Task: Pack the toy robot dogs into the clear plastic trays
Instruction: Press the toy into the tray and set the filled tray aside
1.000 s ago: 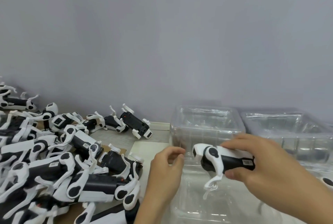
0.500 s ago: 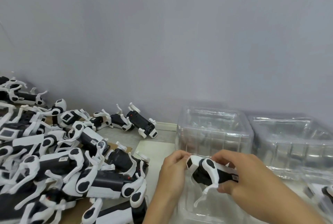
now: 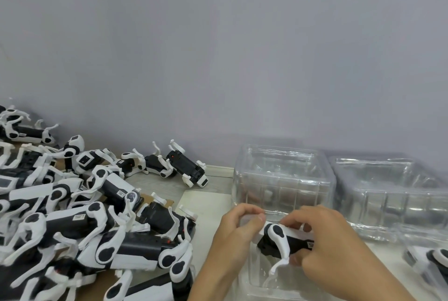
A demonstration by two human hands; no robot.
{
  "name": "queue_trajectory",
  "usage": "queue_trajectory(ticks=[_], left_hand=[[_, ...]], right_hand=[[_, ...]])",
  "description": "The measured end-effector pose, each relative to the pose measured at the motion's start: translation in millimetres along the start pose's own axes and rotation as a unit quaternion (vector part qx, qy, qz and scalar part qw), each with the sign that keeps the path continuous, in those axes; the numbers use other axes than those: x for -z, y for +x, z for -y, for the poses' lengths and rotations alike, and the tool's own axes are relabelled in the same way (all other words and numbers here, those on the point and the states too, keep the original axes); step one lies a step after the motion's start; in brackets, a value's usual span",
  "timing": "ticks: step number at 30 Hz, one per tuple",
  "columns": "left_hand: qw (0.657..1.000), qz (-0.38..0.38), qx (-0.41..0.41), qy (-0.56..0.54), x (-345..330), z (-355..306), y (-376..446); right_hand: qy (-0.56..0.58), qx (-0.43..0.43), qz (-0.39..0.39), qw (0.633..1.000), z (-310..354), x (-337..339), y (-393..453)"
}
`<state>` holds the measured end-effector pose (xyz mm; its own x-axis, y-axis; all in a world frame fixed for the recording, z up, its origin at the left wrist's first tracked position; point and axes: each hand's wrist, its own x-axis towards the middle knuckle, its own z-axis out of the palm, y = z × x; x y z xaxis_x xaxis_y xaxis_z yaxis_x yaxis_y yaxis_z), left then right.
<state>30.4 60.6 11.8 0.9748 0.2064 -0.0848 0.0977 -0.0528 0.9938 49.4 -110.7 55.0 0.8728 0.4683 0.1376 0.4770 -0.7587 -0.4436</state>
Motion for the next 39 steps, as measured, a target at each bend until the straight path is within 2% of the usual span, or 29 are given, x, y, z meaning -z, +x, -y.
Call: queue_trajectory(ticks=[12, 27, 34, 39], left_hand=[[0.999, 0.006, -0.028, 0.019, 0.8, -0.9, -0.3], [0.999, 0.005, -0.038, 0.032, 1.1, 0.1, -0.4], [0.995, -0.023, -0.036, 0.090, -0.4, 0.6, 0.4], [1.000, 0.014, 0.005, 0.013, 1.8, -2.7, -0.2]], right_hand=[[-0.030, 0.009, -0.032, 0.999, -0.3, -2.8, 0.9], [-0.042, 0.009, -0.009, 0.999, 0.8, -0.2, 1.5], [-0.067, 0.005, -0.006, 0.998, 0.4, -1.2, -1.2], [-0.057, -0.005, 0.008, 0.998, 1.0, 0.5, -1.7]])
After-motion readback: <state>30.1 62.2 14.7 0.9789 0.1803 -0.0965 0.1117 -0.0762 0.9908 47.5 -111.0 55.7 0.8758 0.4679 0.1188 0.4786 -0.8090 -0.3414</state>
